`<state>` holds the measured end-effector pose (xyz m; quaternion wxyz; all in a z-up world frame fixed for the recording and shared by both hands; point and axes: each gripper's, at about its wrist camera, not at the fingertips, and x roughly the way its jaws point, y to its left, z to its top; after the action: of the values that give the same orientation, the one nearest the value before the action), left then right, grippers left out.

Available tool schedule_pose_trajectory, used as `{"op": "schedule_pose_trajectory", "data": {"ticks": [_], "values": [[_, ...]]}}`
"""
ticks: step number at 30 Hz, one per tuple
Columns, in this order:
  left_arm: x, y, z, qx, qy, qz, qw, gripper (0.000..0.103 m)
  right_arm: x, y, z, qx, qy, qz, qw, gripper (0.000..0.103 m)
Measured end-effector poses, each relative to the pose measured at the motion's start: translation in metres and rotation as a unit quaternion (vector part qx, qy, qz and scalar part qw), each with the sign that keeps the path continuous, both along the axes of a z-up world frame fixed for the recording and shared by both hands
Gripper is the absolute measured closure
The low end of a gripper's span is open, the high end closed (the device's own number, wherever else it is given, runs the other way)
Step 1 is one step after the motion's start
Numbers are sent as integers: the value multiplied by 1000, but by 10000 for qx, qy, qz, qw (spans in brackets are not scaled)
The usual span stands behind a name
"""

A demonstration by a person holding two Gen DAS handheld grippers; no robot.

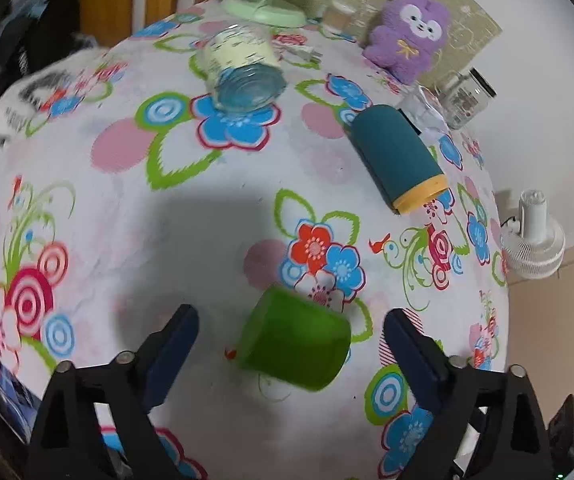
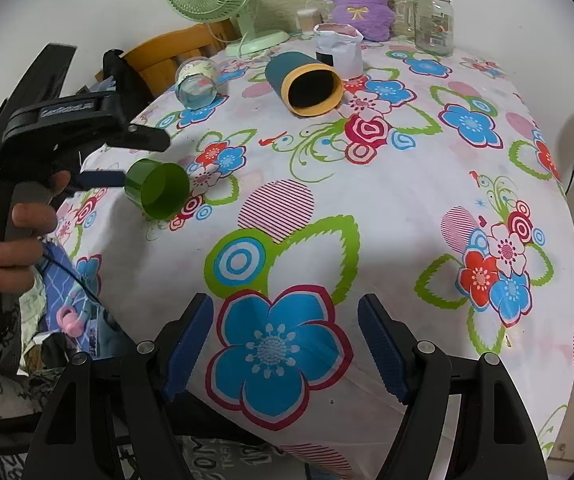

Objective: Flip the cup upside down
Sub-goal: 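Lift the green cup with the left gripper and rotate it over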

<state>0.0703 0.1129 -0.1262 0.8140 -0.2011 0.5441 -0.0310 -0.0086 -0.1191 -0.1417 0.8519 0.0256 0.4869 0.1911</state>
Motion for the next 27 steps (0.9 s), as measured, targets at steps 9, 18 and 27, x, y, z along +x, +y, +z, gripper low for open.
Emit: {"op": "schedule_pose_trajectory", "data": {"ticks": [9,18,27], "values": [[-8,15,-27,-1375,556,1011,9838,5,-1,1,-10,14,112,92,9999,26],[-5,19,-31,-1597,603,1511,9737,37,-1,-10,-14,122,129,-12,9998,26],[-5,21,-26,-1413,359,1359,9799,42,-2,-11,-14,119,105,-7,9999,26]]}}
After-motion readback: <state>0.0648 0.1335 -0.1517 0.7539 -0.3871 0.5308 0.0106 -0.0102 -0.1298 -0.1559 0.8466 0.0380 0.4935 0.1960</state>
